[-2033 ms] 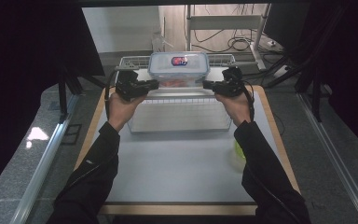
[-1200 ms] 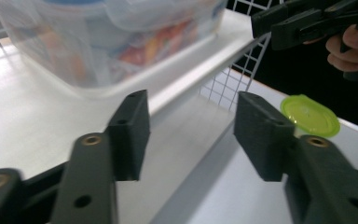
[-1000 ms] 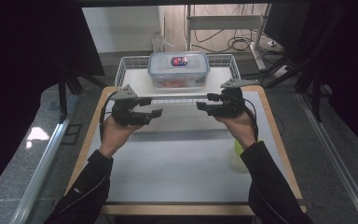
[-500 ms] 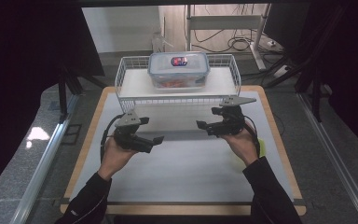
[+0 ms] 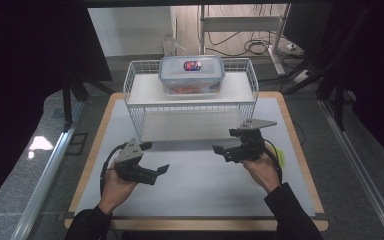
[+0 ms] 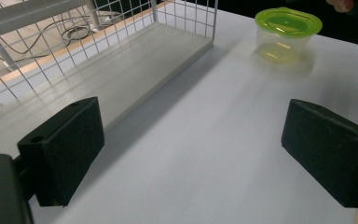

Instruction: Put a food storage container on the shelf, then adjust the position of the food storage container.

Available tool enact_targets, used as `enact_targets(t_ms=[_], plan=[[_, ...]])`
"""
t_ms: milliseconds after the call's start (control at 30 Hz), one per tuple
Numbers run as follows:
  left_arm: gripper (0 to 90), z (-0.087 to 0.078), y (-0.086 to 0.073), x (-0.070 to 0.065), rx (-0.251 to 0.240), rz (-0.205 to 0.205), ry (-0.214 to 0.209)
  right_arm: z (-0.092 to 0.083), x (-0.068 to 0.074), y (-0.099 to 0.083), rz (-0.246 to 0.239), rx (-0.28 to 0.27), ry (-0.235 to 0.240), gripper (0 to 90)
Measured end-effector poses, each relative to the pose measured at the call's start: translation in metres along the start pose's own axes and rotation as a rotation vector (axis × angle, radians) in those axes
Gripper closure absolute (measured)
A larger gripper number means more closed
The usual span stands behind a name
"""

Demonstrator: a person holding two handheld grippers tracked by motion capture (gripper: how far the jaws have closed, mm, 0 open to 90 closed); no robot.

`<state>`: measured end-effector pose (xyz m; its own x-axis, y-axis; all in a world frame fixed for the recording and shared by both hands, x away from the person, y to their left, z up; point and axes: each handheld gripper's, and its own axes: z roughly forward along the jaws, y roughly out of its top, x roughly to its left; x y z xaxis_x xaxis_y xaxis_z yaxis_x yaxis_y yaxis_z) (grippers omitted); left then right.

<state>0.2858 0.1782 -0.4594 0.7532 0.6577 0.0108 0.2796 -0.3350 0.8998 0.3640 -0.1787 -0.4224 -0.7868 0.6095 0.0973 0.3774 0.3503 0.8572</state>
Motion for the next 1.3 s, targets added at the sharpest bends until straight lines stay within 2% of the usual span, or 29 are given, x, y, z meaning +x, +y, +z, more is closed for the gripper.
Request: enact_targets(t_ms=[100, 233, 400, 500, 567, 733, 833, 933, 1033, 1067, 1133, 1200, 1233, 1300], plan=[[7.2, 0.0, -0.012, -0.004, 0.016, 0.018, 0.012, -0.001, 0.003, -0.008, -0.005, -0.006, -0.001, 8.6], [6.9, -0.001, -0.031, -0.008, 0.076, 0.07, 0.051, -0.003, 0.01, -0.02, -0.027, 0.008, -0.008, 8.9], [6.2, -0.005, -0.042, -0.01, 0.086, 0.035, 0.027, -0.004, 0.016, -0.035, -0.025, 0.059, 0.004, 11.0], [6.3, -0.006, -0.045, -0.011, 0.092, 0.04, 0.05, -0.005, 0.019, -0.042, -0.026, 0.074, 0.0, 11.0], [6.2, -0.007, -0.047, -0.012, 0.096, 0.029, 0.058, -0.006, 0.021, -0.047, -0.033, 0.073, -0.012, 10.5], [6.3, -0.007, -0.052, -0.009, 0.105, -0.011, 0.049, -0.006, 0.022, -0.058, -0.028, 0.114, -0.024, 10.4], [6.4, -0.008, -0.052, -0.008, 0.103, -0.02, 0.056, -0.004, 0.023, -0.064, -0.041, 0.136, -0.048, 8.2], [6.5, -0.008, -0.052, -0.008, 0.106, -0.018, 0.064, -0.003, 0.022, -0.067, -0.058, 0.158, -0.081, 1.7], [6.5, -0.008, -0.052, -0.007, 0.108, -0.018, 0.066, -0.005, 0.018, -0.067, -0.025, 0.156, -0.108, 1.6], [6.6, -0.008, -0.052, -0.007, 0.107, -0.02, 0.065, -0.006, 0.016, -0.067, -0.015, 0.162, -0.115, 2.7], [6.7, -0.008, -0.053, -0.007, 0.106, -0.022, 0.066, -0.011, 0.012, -0.066, -0.001, 0.149, -0.139, 10.3], [6.7, -0.008, -0.052, -0.007, 0.106, -0.022, 0.066, -0.017, 0.008, -0.065, 0.012, 0.146, -0.139, 22.8], [6.7, -0.008, -0.052, -0.007, 0.108, -0.022, 0.066, -0.02, 0.005, -0.065, 0.012, 0.145, -0.138, 26.2], [6.8, -0.007, -0.053, -0.007, 0.114, -0.02, 0.068, -0.027, 0.001, -0.065, 0.02, 0.145, -0.155, 37.2]])
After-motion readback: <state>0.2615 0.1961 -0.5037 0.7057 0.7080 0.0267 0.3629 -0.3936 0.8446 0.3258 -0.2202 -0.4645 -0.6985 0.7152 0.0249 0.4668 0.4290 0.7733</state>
